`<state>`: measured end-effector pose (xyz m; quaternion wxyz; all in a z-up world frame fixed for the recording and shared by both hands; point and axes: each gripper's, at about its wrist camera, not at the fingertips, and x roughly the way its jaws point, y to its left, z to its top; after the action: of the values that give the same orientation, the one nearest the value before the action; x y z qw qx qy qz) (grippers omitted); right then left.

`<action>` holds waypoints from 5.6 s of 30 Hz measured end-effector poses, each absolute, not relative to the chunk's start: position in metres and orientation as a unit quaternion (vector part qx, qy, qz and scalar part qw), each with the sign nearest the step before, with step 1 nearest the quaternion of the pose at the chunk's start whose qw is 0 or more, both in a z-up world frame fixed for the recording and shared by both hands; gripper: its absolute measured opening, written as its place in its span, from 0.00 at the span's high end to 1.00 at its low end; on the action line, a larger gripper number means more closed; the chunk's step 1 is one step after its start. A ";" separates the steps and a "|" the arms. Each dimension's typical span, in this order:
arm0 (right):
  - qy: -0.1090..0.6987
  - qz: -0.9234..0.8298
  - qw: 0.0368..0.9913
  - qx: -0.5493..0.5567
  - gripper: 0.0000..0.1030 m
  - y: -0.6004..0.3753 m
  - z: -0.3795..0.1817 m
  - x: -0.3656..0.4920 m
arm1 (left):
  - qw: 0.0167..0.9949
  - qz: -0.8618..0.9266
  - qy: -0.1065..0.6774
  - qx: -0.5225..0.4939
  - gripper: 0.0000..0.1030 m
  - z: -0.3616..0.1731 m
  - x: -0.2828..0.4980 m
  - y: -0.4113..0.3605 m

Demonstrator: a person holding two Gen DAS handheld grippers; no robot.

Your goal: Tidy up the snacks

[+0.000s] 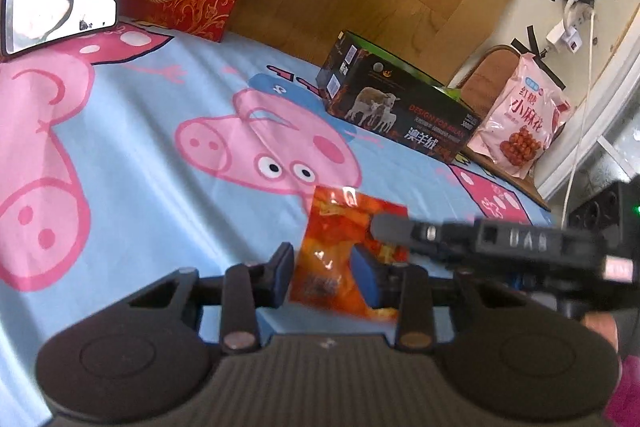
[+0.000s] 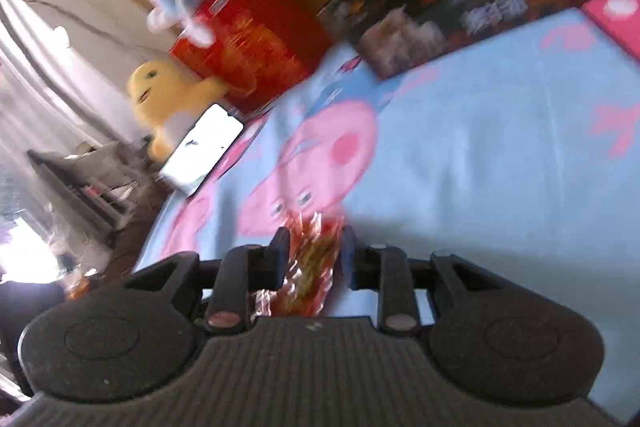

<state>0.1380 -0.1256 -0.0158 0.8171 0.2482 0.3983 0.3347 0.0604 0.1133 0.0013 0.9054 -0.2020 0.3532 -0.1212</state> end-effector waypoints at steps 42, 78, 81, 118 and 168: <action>0.275 0.267 0.854 0.351 0.88 -0.191 0.077 0.263 | 0.919 -0.172 0.312 -0.171 0.65 0.086 0.262 0.043; 0.187 0.108 0.954 0.209 0.60 -0.223 0.054 0.026 | 0.957 -0.106 0.270 -0.026 0.12 0.077 0.039 -0.012; 0.187 0.111 0.955 0.202 0.58 -0.220 0.052 0.009 | 0.958 -0.095 0.270 -0.021 0.02 0.075 0.023 -0.014; 0.246 0.123 0.942 0.194 0.25 -0.188 0.033 -0.053 | 0.969 -0.001 0.245 0.012 0.00 0.068 -0.039 -0.007; 0.249 0.101 0.946 0.180 0.18 -0.191 0.029 -0.056 | 0.963 0.044 0.264 0.017 0.00 0.066 -0.037 0.001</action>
<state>-0.0559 -0.1913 0.0288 0.9464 0.1799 0.2486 0.1009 -0.0368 0.0015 0.0655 0.9633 0.0174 0.2640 0.0442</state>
